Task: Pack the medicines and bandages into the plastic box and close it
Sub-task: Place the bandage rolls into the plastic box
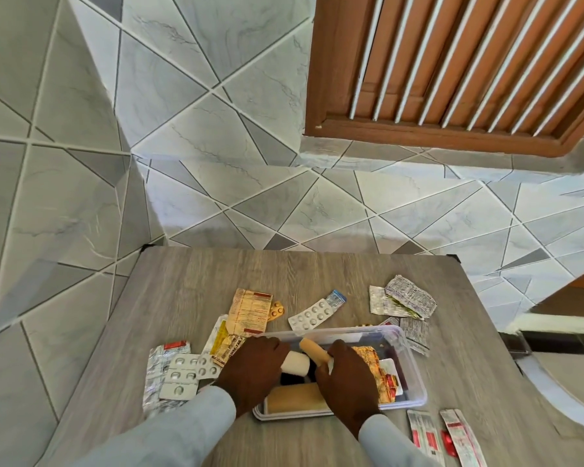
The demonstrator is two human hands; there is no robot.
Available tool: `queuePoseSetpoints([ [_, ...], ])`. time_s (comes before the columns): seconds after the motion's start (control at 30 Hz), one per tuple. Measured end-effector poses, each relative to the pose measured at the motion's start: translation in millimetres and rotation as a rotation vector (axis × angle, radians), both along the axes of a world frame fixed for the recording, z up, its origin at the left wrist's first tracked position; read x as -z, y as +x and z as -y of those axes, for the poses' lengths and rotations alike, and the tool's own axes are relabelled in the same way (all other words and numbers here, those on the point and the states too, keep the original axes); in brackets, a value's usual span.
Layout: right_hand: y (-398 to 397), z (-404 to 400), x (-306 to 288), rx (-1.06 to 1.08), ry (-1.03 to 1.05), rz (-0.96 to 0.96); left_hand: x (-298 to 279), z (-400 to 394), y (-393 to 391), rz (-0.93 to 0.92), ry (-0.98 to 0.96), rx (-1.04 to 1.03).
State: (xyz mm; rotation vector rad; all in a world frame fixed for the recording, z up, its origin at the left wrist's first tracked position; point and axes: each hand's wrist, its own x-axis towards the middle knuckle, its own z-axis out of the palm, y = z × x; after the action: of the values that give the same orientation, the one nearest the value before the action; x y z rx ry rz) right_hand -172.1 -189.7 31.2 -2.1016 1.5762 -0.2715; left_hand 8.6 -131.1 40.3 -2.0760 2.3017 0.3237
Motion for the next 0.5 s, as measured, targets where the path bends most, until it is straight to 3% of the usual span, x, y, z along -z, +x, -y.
queuePoseSetpoints([
  [0.13,-3.2,-2.2,4.2,-0.025,-0.024,-0.006,7.1,-3.3,4.2,0.216,0.026,0.029],
  [0.27,-8.0,-3.4,4.9,-0.038,-0.009,0.012,4.7,1.8,-2.7,0.301,0.085,0.013],
  [0.5,7.1,4.3,-2.0,-0.132,-0.004,0.034,4.3,-6.4,8.2,0.149,0.063,0.019],
])
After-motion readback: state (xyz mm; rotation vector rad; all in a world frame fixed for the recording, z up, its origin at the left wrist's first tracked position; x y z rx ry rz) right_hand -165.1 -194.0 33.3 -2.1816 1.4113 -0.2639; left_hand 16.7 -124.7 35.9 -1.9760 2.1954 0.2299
